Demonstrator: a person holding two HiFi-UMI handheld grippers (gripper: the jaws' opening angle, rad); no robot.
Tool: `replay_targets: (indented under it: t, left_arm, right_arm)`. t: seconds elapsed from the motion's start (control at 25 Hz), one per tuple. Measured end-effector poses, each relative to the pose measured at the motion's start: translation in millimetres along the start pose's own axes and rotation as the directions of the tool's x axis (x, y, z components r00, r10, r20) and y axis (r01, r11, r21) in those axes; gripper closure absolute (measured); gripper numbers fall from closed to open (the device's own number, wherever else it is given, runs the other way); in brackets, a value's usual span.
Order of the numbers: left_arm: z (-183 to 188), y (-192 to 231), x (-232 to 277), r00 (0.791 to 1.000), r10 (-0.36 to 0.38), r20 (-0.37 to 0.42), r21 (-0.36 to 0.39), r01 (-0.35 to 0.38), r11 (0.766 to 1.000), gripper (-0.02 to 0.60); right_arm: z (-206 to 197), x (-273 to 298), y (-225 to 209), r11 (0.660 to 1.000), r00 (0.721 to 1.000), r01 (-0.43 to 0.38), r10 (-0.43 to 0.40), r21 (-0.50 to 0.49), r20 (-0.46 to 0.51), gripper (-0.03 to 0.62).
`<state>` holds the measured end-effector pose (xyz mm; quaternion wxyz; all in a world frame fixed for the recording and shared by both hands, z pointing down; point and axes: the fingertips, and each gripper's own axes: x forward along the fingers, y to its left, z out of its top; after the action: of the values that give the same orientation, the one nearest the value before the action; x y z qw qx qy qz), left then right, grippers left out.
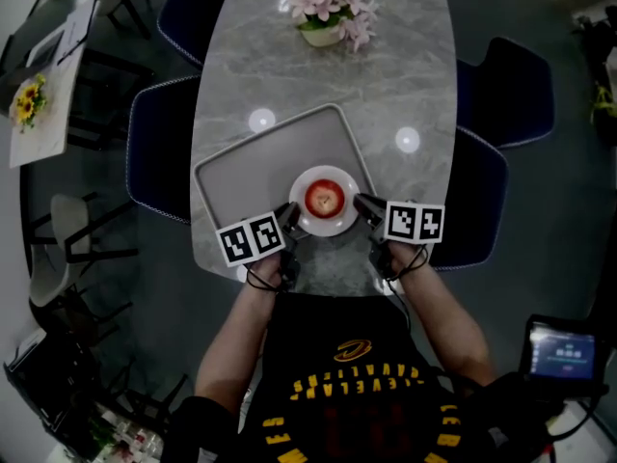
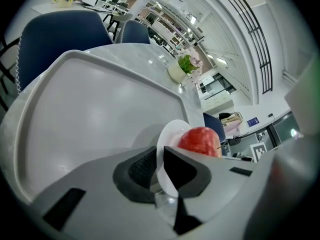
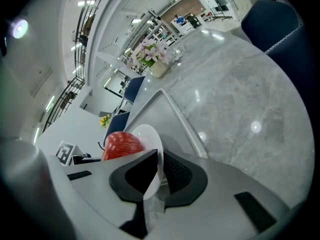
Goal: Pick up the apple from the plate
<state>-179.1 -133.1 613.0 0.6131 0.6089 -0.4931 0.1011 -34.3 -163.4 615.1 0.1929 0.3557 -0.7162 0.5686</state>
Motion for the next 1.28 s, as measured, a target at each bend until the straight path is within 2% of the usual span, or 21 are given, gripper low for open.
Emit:
replay_targets:
  t: [0.72, 1.28]
  left_arm:
    - [-66.9, -73.2, 22.4, 0.996, -0.045, -0.078, 0.092, 0.052, 0.994, 0.535]
    - [-123.2, -104.6, 40.5, 0.992, -0.04, -0.121, 0.131, 0.056, 0.99, 0.535]
  right_arm:
    - [-29.1, -91.1, -57.8, 0.996, 0.996, 0.019, -0.026, 0.089, 0.082, 0.548]
    - [-62.8, -137.2, -102.0, 0.992, 0.994, 0.031, -0.043, 0.12, 0.098, 0.548]
